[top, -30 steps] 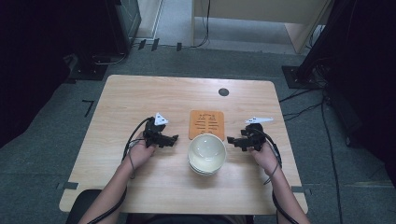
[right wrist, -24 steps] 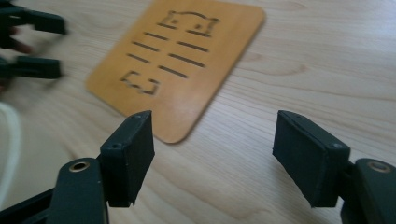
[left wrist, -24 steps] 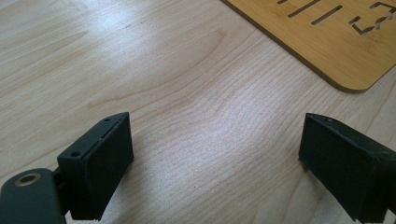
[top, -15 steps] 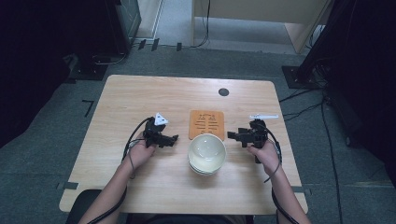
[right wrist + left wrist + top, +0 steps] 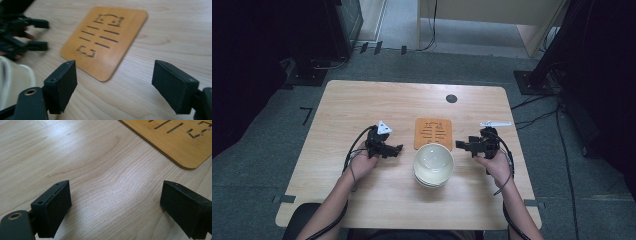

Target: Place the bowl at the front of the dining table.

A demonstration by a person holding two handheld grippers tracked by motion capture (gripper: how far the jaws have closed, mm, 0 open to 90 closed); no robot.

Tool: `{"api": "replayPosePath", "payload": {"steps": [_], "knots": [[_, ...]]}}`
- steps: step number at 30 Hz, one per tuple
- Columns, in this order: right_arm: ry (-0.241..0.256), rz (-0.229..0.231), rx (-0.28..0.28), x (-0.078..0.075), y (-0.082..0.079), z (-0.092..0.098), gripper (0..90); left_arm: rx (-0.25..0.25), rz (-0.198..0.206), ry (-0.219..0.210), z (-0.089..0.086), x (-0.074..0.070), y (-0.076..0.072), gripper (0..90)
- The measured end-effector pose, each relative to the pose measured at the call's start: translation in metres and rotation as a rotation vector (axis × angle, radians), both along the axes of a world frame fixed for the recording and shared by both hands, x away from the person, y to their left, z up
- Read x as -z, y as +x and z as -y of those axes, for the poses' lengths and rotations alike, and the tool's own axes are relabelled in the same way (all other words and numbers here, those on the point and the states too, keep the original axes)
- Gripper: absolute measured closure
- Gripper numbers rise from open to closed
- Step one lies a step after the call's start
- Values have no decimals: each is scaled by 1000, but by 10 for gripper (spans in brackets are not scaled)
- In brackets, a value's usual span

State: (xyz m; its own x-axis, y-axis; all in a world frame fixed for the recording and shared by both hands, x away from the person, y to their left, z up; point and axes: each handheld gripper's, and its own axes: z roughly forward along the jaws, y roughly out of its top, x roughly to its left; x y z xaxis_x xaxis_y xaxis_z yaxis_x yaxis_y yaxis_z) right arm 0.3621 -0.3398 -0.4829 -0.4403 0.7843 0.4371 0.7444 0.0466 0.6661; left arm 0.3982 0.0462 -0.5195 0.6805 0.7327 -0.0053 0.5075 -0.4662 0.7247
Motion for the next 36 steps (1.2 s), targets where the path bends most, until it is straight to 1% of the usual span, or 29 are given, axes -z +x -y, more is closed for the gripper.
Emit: {"api": "replayPosePath", "payload": {"steps": [2,3,5,7,8,10,12,15,19,21,26,29,36], "knots": [[-16,17,-8,-4,-2,0,162,0,0,-1,0,0,0,96],[-19,27,-19,-5,-3,0,162,0,0,-1,0,0,0,96],[-19,33,-45,-6,-5,0,162,0,0,0,0,0,0,96],[-23,32,-47,-6,-6,0,162,0,0,-1,0,0,0,95],[-15,30,-42,-6,-7,0,183,-1,0,-1,0,0,0,96],[1,16,-54,-6,-7,1,220,0,0,-1,0,0,0,96],[-24,18,-54,-5,-8,0,233,-1,0,-1,0,0,0,96],[-29,16,-64,-5,-10,-1,236,0,0,-1,0,0,0,96],[-22,33,-73,-10,-13,-4,239,0,0,0,0,0,0,96],[-28,42,-71,-12,-14,-3,248,0,0,0,0,0,0,96],[-27,51,-74,-16,-15,-3,256,-1,1,-1,0,0,0,96],[-41,63,-87,-19,-17,-5,262,-1,1,-1,0,0,0,96],[-47,78,-100,-23,-19,-8,262,-1,1,0,0,0,0,96]]}}
